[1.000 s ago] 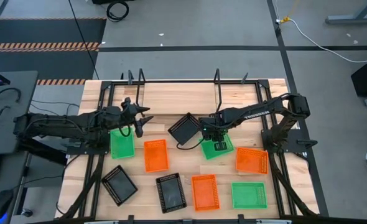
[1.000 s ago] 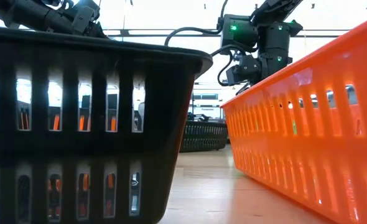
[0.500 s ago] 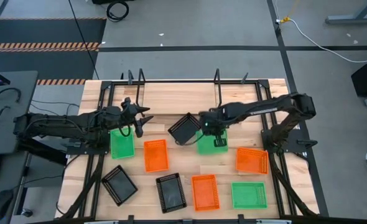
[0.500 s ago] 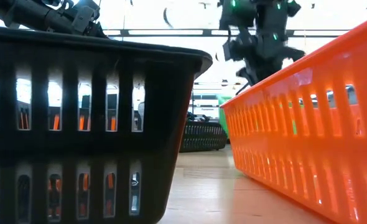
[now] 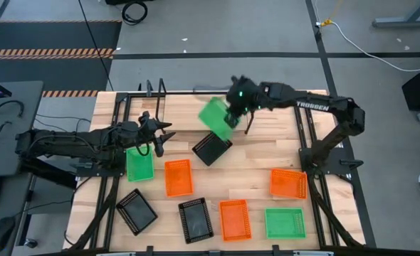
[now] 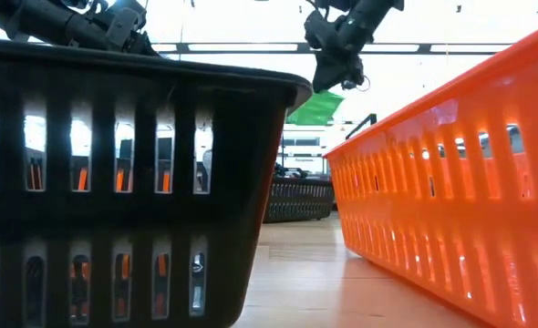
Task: Stack baskets on shelf by color
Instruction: Put the top right green bin on the shelf
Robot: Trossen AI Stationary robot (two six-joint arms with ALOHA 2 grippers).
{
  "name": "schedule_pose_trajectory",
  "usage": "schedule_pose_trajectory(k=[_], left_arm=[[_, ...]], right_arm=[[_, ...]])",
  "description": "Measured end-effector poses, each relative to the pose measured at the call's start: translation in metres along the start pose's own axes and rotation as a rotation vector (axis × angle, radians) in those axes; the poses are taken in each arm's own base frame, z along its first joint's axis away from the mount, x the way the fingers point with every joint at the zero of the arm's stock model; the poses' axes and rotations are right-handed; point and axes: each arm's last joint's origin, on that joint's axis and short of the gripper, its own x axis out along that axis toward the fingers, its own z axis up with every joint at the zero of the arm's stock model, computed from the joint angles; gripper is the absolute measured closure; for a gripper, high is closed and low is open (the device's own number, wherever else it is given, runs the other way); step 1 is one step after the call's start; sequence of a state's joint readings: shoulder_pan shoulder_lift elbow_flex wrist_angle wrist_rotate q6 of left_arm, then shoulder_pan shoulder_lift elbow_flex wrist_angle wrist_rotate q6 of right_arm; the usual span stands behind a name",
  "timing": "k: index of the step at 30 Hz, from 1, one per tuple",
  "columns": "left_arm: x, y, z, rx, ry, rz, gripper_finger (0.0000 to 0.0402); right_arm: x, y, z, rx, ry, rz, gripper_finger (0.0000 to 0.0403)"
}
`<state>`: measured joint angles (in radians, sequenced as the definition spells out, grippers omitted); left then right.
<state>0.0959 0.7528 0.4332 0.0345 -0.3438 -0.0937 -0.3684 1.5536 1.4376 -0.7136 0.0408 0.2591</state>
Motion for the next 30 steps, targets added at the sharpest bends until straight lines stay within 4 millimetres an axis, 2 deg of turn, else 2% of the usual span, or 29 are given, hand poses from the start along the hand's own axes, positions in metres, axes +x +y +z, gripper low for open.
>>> schedule_pose_trajectory(k=[7,10,19,30], left_arm=[[0.0,0.0,0.0,0.0,0.0,0.0,0.0206],[0.0,0.0,0.0,-0.001,-0.004,0.0,0.0207],[0.0,0.0,0.001,-0.003,-0.009,-0.001,0.0207],[0.0,0.0,0.002,0.002,-0.024,-0.002,0.0207]], right_arm=[[0.007,-0.049,0.009,0.274,0.004,-0.042,0.0392],[0.014,-0.06,0.013,0.402,0.003,0.004,0.0392],[0.034,-0.067,0.007,0.565,0.102,0.017,0.0392],[0.033,-0.067,-0.003,0.547,0.197,-0.027,0.0392]])
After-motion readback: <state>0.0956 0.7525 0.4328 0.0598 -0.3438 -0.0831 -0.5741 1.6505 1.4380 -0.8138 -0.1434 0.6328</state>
